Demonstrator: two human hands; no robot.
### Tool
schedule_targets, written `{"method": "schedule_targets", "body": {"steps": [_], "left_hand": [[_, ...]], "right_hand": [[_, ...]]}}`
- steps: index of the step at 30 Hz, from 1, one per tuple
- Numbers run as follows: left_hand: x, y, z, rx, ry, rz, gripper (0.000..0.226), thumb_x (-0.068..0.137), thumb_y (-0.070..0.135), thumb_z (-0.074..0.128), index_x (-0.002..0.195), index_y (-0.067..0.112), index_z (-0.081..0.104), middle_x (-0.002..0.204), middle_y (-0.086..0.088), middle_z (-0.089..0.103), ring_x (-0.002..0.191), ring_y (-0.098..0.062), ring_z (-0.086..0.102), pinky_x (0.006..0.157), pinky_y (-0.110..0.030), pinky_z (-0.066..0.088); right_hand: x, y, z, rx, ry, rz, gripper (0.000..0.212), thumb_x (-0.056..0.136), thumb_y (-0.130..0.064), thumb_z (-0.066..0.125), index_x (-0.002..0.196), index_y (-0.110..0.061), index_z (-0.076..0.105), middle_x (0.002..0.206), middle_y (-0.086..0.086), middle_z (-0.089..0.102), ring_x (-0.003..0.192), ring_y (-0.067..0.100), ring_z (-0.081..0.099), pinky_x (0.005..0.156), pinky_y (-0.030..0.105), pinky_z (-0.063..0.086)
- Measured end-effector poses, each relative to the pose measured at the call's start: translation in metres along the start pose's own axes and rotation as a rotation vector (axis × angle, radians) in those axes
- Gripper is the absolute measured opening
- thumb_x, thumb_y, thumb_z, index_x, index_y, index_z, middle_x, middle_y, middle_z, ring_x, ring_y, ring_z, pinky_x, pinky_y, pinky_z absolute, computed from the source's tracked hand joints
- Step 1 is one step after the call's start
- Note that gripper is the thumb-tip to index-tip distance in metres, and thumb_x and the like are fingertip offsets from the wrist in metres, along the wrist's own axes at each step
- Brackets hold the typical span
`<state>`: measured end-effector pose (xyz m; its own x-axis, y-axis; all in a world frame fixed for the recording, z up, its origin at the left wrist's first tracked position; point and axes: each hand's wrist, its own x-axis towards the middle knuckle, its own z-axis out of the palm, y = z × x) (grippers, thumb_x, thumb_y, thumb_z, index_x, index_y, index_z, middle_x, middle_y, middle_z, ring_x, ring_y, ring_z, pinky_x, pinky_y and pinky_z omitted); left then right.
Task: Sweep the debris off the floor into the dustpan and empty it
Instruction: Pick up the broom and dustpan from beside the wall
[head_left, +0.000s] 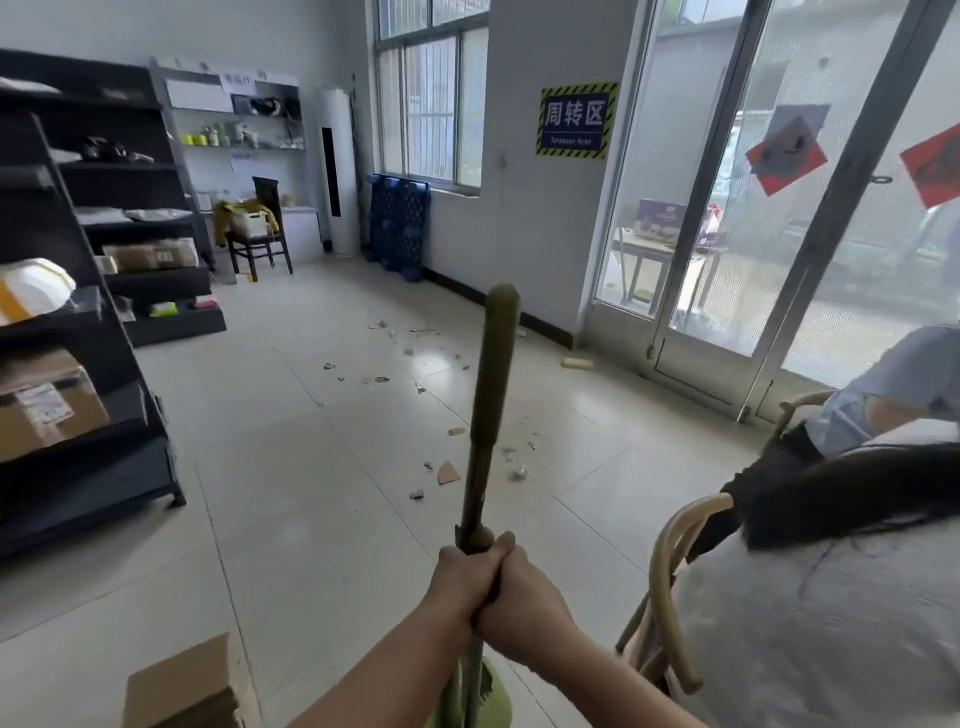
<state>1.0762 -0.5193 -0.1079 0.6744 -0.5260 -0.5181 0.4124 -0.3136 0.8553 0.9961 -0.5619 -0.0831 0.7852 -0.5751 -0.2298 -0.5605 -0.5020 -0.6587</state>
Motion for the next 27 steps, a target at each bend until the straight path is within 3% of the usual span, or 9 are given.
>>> {"method": "schedule_targets", "body": {"steps": [3,5,9,15,17,20,22,24,27], "left_hand": [[0.011,0.015,0.003,0.024,0.026,0.052,0.036,0.086,0.031,0.068,0.104,0.0,0.065,0.093,-0.019,0.071,0.088,-0.034,0.069,0.085,-0.041,0.056],[0.02,0.023,0.006,0.044,0.031,0.091,0.024,0.091,0.024,0.061,0.097,0.001,0.066,0.089,-0.017,0.07,0.087,-0.033,0.068,0.078,-0.037,0.054],[0.036,0.045,0.008,0.089,0.036,0.139,0.019,0.095,0.02,0.054,0.09,0.005,0.064,0.084,-0.015,0.066,0.08,-0.028,0.065,0.069,-0.034,0.053],[0.057,0.067,0.002,0.074,0.067,0.126,0.018,0.099,0.016,0.047,0.105,0.004,0.059,0.092,-0.016,0.065,0.079,-0.025,0.065,0.059,-0.029,0.051],[0.063,0.069,-0.001,0.105,0.057,0.143,0.018,0.099,0.015,0.047,0.105,0.004,0.06,0.09,-0.014,0.065,0.076,-0.023,0.065,0.058,-0.029,0.051],[0.071,0.071,-0.001,0.163,0.043,0.164,0.018,0.098,0.014,0.044,0.101,0.003,0.058,0.075,-0.009,0.06,0.057,-0.017,0.057,0.044,-0.024,0.044],[0.077,0.074,-0.002,0.162,0.064,0.165,0.017,0.097,0.012,0.041,0.094,0.003,0.055,0.067,-0.008,0.052,0.047,-0.015,0.047,0.039,-0.023,0.038],[0.083,0.076,-0.002,0.172,0.056,0.152,0.018,0.096,0.011,0.039,0.087,0.004,0.053,0.064,-0.007,0.049,0.041,-0.013,0.042,0.037,-0.022,0.035],[0.089,0.079,0.0,0.213,0.01,0.155,0.02,0.096,0.012,0.04,0.083,0.005,0.054,0.061,-0.005,0.049,0.038,-0.011,0.04,0.036,-0.023,0.035]], "right_hand": [[0.015,-0.003,-0.004,0.091,-0.047,0.013,0.046,0.079,-0.012,0.05,0.123,-0.012,0.039,0.092,-0.003,0.054,0.09,0.02,0.061,0.065,0.028,0.049],[0.028,0.0,-0.008,0.138,-0.075,-0.002,0.046,0.073,-0.013,0.049,0.118,-0.013,0.039,0.093,-0.001,0.058,0.089,0.019,0.062,0.069,0.032,0.053],[0.049,0.004,-0.021,0.21,-0.155,-0.085,0.051,0.065,-0.023,0.055,0.114,-0.019,0.04,0.095,0.001,0.062,0.085,0.017,0.064,0.078,0.041,0.058],[0.07,0.004,-0.061,0.352,-0.444,-0.25,0.038,0.084,-0.017,0.064,0.119,-0.018,0.05,0.083,-0.005,0.066,0.077,0.003,0.065,0.079,0.022,0.055],[0.082,0.003,-0.07,0.276,-0.372,-0.264,0.033,0.08,-0.027,0.065,0.111,-0.017,0.061,0.087,0.001,0.067,0.079,0.006,0.061,0.084,0.031,0.053],[0.103,0.002,-0.074,0.199,-0.2,-0.23,0.029,0.076,-0.028,0.069,0.101,-0.015,0.063,0.077,-0.005,0.06,0.069,0.006,0.055,0.067,0.025,0.048],[0.116,0.0,-0.077,0.219,-0.076,-0.223,0.029,0.078,-0.027,0.066,0.104,-0.019,0.059,0.078,-0.006,0.058,0.068,0.006,0.053,0.066,0.029,0.048],[0.131,-0.003,-0.082,0.209,0.03,-0.243,0.033,0.081,-0.021,0.061,0.113,-0.019,0.054,0.09,-0.007,0.058,0.076,0.008,0.055,0.077,0.033,0.051],[0.154,-0.017,-0.089,0.161,0.027,-0.313,0.052,0.083,-0.019,0.063,0.132,-0.021,0.044,0.121,-0.006,0.05,0.096,0.011,0.059,0.088,0.031,0.052]]}}
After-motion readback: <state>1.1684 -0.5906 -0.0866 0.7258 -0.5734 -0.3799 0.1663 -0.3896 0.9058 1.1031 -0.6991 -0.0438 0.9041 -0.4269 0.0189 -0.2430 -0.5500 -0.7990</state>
